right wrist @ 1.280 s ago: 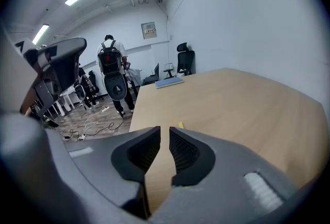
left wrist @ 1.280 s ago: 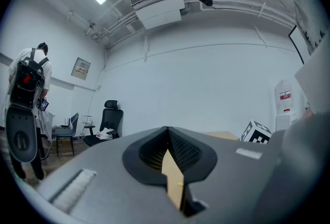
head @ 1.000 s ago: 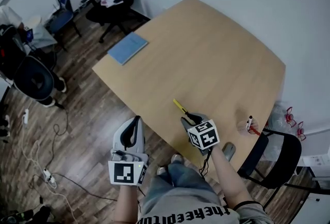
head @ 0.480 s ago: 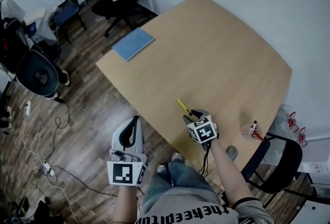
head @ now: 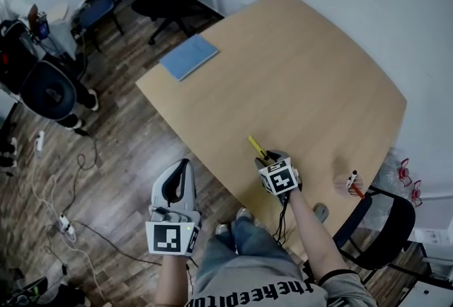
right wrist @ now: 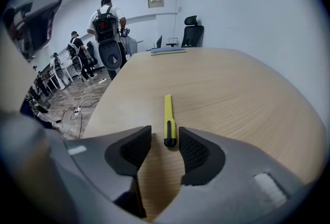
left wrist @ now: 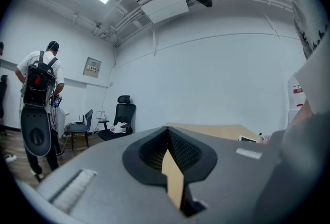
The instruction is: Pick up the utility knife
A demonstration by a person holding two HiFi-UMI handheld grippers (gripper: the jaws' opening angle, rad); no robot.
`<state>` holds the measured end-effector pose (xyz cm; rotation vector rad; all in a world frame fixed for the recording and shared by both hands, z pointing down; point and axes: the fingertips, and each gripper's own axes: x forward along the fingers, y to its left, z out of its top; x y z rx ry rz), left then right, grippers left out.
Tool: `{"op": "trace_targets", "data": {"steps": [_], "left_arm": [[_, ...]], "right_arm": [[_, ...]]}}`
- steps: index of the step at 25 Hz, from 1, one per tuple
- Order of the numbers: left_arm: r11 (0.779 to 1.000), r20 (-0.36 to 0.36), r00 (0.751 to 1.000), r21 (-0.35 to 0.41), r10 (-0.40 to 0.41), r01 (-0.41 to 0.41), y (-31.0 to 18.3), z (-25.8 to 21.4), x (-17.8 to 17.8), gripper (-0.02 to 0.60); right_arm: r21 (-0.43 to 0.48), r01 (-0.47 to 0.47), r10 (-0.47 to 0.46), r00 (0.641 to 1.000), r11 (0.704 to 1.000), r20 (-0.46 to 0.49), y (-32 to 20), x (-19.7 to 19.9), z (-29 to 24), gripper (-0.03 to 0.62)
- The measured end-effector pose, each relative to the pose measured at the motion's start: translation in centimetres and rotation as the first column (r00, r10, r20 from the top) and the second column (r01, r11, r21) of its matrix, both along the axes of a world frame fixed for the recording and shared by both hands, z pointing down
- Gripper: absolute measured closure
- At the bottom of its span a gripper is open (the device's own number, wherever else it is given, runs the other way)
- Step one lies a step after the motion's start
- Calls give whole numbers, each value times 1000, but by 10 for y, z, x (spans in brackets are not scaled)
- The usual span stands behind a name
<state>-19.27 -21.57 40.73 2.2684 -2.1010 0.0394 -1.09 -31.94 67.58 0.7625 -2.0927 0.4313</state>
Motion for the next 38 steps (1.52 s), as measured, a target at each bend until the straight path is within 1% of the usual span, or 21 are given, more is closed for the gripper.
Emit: {"op": "trace_targets", "data": {"steps": [2, 7, 9, 10, 11, 16, 19, 22, 27, 33, 38], "left_arm": [[1000, -6, 1000, 8, -2, 2, -1, -1, 0, 561], [1000, 0, 1000, 0, 2, -2, -3, -1, 1, 561], [1000, 0, 1000, 3, 2, -2, -2, -1, 2, 561], [1000, 0, 1000, 3, 1, -1, -1, -1, 2, 561], [1000, 1, 1000, 3, 0, 0, 0, -1, 2, 561], [1000, 6, 1000, 4, -4, 4, 3, -4, 0, 561], [1000, 9, 1000, 8, -5, 5, 6, -5, 0, 561], [1000, 8, 1000, 13, 0, 0, 6, -5, 2, 561], [999, 9, 1000, 22, 28, -28, 7, -8, 10, 561], [998, 13, 998, 28, 63, -64, 7, -10, 22, 561], [995, 16, 996, 34, 92, -93, 8, -14, 32, 561]], "right_arm": [[2, 5, -5, 1000, 1000, -4, 0, 0, 0, 425], [6, 16, -15, 1000, 1000, -11, 0, -3, 0, 437], [7, 7, -7, 1000, 1000, -11, 1, -2, 1, 472], [6, 0, 0, 1000, 1000, -10, 1, -2, 1, 511], [3, -8, 8, 1000, 1000, -9, 1, -1, 1, 525], [-18, -41, 41, 999, 999, -3, 3, 0, -1, 528], [-31, -64, 65, 997, 997, 32, 9, 2, -4, 528], [-23, -84, 86, 994, 996, 66, 14, 4, -10, 528], [12, -115, 112, 983, 993, 142, 21, 6, -32, 526], [76, -155, 134, 964, 985, 228, 30, 9, -63, 527], [94, -195, 160, 944, 976, 289, 39, 15, -85, 526]]}}
